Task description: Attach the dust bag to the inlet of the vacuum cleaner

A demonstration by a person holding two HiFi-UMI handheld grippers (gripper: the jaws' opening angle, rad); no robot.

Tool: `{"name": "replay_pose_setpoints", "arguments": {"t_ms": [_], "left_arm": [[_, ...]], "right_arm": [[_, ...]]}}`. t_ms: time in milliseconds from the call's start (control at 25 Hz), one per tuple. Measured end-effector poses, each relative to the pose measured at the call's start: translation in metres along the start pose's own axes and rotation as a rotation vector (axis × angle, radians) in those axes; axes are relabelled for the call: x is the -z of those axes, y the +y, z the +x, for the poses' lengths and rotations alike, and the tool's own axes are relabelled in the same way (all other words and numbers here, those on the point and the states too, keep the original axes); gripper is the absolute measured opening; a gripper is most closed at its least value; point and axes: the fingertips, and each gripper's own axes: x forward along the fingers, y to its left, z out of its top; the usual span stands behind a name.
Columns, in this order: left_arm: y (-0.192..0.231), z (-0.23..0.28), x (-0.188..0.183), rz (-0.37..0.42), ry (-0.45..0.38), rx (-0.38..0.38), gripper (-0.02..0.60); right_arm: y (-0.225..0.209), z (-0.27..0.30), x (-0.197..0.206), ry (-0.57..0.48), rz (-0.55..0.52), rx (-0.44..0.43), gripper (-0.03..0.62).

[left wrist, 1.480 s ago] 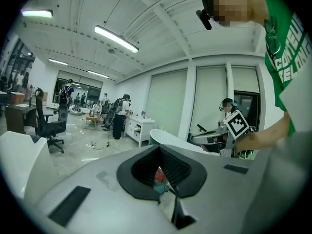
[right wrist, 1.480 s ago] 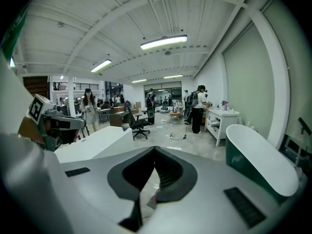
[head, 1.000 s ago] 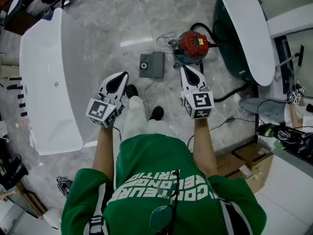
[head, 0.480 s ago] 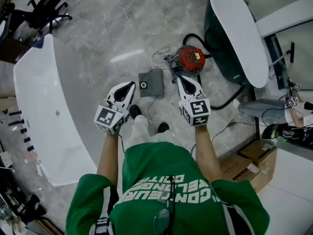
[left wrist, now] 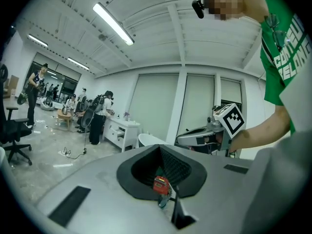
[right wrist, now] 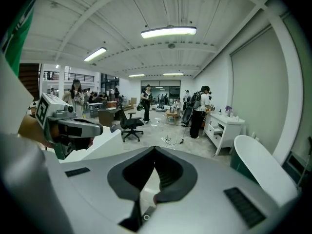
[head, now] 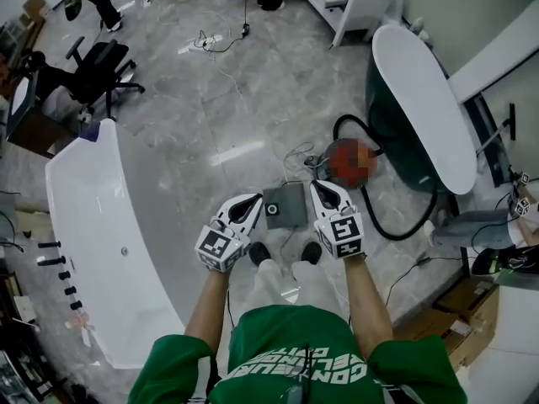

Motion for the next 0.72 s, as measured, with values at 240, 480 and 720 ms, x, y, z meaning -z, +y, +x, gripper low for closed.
{"name": "replay_pose_setpoints", "arguments": {"t_ms": [240, 480, 720], "left_arm": [[0.01, 0.023, 0.0, 0.01, -0.005, -0.027, 0.003], [0.023, 0.049, 0.027, -0.014, 0.01, -0.053, 0.003], [0.022, 0.085, 0.075, -0.058, 0.031, -0.03, 0.003]], "right_arm": [[-0.015, 0.019, 0.004, -0.014, 0.015, -0.032, 0.006], [-0.034, 0.039, 0.038, 0.018, 0.018, -0.053, 0.006], [-0.056, 0.066, 0.093, 0.067, 0.02, -0.061, 0.006]]}}
